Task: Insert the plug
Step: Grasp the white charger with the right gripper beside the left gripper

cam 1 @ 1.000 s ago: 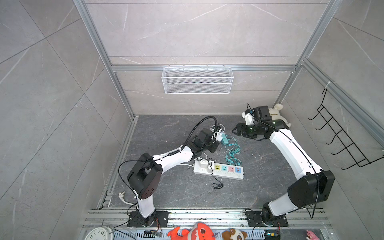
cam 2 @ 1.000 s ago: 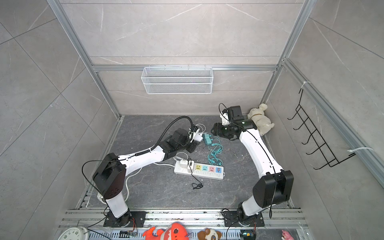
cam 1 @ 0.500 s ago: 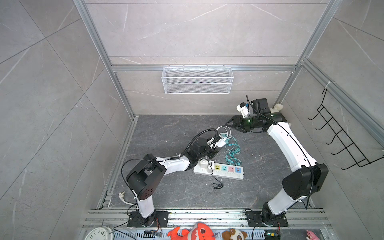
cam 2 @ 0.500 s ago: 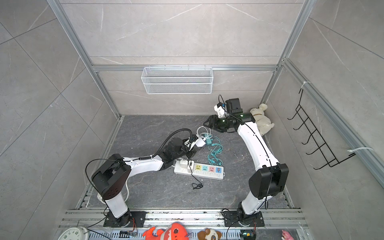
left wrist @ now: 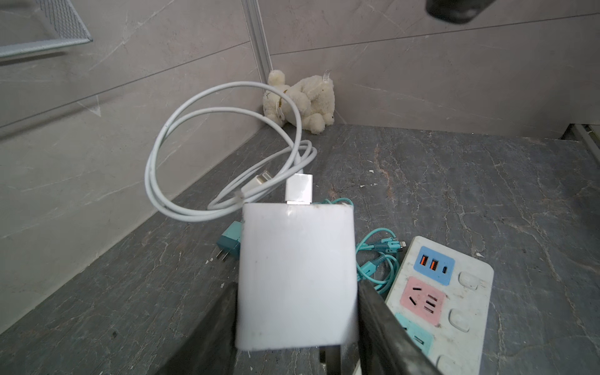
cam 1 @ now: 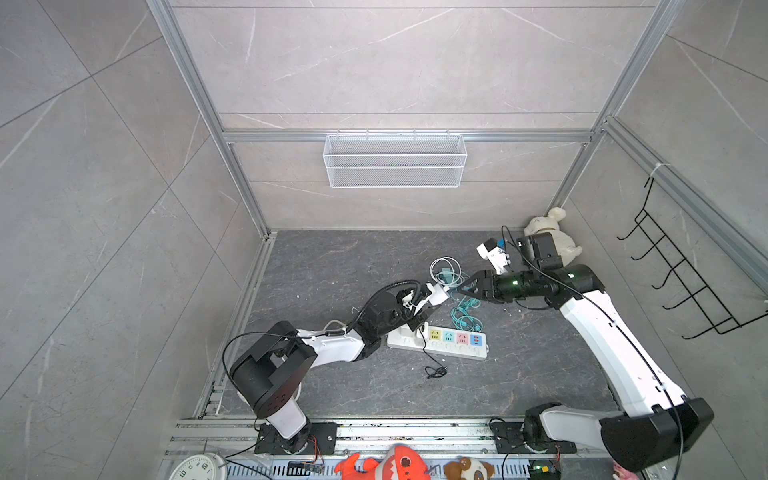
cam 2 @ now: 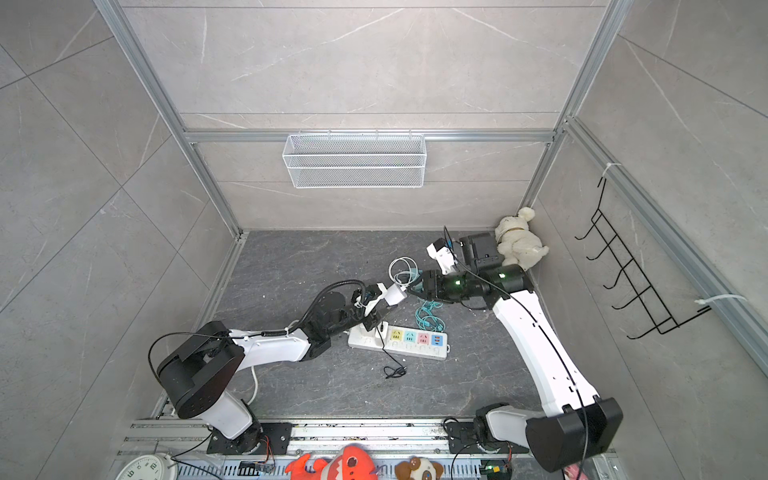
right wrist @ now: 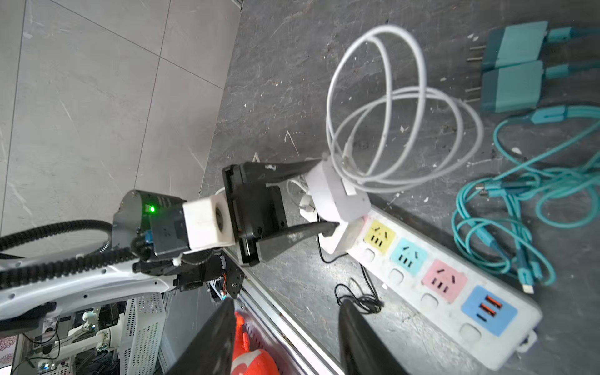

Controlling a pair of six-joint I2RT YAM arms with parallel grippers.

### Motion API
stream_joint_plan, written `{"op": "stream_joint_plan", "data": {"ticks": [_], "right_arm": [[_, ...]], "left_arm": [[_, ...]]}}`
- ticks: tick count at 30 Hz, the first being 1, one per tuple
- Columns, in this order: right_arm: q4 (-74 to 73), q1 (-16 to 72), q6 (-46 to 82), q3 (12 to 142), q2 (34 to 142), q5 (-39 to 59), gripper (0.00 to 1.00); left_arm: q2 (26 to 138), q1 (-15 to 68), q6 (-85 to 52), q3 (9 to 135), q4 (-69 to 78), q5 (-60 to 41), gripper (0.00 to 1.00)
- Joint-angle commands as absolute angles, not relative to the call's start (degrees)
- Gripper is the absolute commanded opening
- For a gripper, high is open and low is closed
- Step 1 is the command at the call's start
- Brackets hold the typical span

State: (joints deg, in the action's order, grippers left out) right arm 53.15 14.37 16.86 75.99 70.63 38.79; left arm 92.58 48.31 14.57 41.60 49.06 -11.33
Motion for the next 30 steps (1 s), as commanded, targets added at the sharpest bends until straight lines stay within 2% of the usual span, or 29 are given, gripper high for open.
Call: {"op": "stream_joint_plan", "data": {"ticks": [1, 11, 16, 23, 30], "right_arm": [[54.5, 14.78, 15.47, 71.52, 67.36, 37.53, 0.52], [52.86, 15.75, 15.16, 63.63, 63.35, 38.21, 0.49], [52.05, 18.08, 15.43, 62.95, 63.84, 37.62, 0.49], [52.97, 24.17, 16.16, 62.75, 63.71, 30.71, 0.48], [53.61, 25.49, 17.25, 64.07, 64.29, 24.93, 0.5]], "left_arm": [[88.93, 50.43, 16.91, 40.6, 55.98, -13.25, 0.22], [87.74, 57.78, 20.04, 35.29, 62.51, -8.04, 0.22], [86.92, 58.64, 20.33, 33.69, 65.2, -7.33, 0.21], [85.81, 58.65, 20.27, 32.54, 65.56, -7.71, 0.21], [82.96, 58.65, 20.23, 30.85, 63.64, -7.74, 0.2]]}}
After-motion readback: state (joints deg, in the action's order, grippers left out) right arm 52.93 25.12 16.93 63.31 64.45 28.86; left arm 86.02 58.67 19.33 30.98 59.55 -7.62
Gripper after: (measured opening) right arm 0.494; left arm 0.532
